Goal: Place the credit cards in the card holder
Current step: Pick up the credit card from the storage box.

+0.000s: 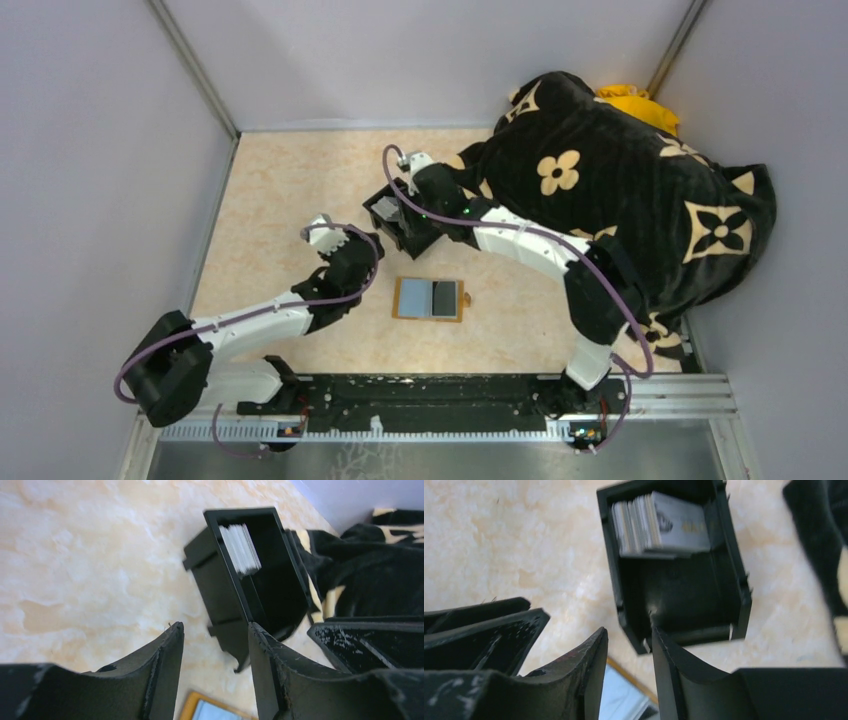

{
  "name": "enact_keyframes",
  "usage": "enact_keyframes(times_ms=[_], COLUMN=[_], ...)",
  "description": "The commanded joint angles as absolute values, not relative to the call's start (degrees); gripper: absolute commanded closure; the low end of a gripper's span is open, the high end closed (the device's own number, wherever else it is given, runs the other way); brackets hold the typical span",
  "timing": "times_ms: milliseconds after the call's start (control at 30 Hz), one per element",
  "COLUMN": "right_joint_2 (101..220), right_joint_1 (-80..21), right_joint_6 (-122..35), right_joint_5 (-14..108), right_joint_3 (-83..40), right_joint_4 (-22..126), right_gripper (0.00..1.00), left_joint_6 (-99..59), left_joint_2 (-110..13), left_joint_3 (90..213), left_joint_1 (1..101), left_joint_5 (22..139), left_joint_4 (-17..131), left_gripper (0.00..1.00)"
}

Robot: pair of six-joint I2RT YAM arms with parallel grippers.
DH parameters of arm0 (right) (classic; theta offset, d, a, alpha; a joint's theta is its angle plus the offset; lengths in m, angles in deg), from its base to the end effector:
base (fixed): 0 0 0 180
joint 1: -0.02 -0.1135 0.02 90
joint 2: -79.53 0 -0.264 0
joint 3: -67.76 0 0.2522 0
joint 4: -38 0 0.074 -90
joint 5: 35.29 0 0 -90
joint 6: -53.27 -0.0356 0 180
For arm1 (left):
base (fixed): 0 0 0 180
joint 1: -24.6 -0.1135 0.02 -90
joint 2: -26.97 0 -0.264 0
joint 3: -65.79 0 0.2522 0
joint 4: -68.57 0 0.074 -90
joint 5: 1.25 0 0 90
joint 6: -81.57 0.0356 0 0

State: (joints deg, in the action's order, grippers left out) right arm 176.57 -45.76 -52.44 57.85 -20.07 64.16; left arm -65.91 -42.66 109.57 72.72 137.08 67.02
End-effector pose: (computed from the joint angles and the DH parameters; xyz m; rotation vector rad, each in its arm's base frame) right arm 0.2738 0.2786 0.2717 -0.5504 2.1714 0.5386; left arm 0.1812 -0.1623 0.2061 -0.6481 1.7866 -0.3906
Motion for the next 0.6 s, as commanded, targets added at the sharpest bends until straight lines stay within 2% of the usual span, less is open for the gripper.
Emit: enact_keyframes(times_ms=[0, 200, 567], right_joint_2=[184.65, 193.47, 204.15], right_joint_1=[-43.67, -41.06, -38.80], right_joint_6=[-46.03, -43.87, -42.07], right_joint_5=[52.34, 48.24, 43.28], right_joint_3=[-31.21, -40.99, -52.96], right_joint_4=[65.71, 66.35, 69.28], right_gripper=[0.60, 0.54, 0.53], left_joint_6=[-60.32, -58.28, -58.51], left_joint_2=[-42.97, -48.21, -52.95], left_joint_3=[109.75, 112.42, 114.53], left_joint_1=[66.66, 61.37, 57.36], left_joint_5=[129.77, 122.22, 116.43], left_joint_4=[71.73, 76.13, 78.81], left_gripper=[0.43, 0.43, 0.44])
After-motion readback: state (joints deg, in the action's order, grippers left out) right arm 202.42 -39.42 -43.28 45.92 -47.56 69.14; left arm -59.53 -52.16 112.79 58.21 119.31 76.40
